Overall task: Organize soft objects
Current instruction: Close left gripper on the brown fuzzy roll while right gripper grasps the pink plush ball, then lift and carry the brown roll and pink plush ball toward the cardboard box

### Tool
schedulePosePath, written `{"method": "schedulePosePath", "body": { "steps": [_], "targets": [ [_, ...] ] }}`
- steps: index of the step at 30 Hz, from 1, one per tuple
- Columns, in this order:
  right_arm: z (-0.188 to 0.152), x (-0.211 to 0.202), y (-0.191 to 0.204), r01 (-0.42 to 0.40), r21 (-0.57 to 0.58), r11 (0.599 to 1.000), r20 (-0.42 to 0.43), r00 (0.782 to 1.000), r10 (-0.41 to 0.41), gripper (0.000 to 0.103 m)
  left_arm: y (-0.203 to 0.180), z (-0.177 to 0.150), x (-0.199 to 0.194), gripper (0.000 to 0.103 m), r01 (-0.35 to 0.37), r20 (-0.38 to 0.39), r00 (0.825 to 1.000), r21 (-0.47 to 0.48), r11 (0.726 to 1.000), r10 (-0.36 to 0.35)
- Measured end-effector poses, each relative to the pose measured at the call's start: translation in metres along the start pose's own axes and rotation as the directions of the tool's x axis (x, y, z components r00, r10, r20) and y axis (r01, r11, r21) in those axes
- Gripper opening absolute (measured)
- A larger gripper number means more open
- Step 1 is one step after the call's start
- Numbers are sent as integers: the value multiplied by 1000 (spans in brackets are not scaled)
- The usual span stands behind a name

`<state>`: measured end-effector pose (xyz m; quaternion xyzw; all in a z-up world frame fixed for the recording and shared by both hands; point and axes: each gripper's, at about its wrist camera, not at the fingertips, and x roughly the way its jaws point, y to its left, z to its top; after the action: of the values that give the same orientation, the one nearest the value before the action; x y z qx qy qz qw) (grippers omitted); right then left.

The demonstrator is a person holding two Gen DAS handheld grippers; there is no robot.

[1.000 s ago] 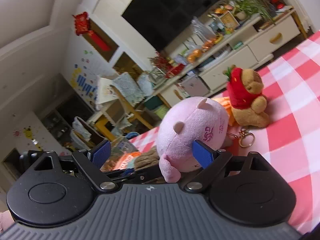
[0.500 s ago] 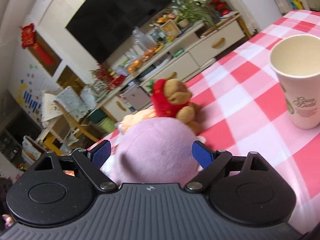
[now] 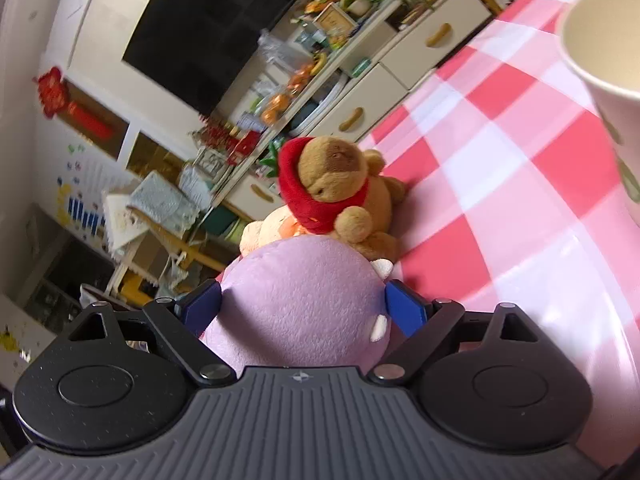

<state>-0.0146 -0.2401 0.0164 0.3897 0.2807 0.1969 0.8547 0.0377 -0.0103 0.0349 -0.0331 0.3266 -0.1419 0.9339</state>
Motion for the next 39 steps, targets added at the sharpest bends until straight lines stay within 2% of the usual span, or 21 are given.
{"method": "schedulePosePath", "body": {
  "steps": [5,9,14,19,22,26,39],
  "targets": [
    [4,13,5,-75,-41,996,-105,992,71,103,4,2,8,24,-3,-8,1000,9,1000,3],
    [3,15,12,-88,-66,994,-132,988,78,103,8,3,9,20,19,-18,1000,6,1000,-19],
    [-3,13,22,-76,-94,993,-121,991,65,103,6,1,5,12,20,-22,1000,-2,1000,-20],
    [-8,0,32,-110,-105,988,-101,990,99,103,13,-3,-5,9,17,-23,1000,-63,998,-19],
    [-17,-7,43,-91,-127,988,-101,992,79,103,15,-5,-11,8,19,-23,1000,-78,997,-21],
    [-27,-10,58,-83,-140,987,-90,993,71,103,21,-6,-25,8,36,-8,999,-108,993,-37],
    [-42,-29,83,-90,-186,978,-26,996,87,103,36,2,-71,8,71,94,994,-101,992,-61]
  ]
}}
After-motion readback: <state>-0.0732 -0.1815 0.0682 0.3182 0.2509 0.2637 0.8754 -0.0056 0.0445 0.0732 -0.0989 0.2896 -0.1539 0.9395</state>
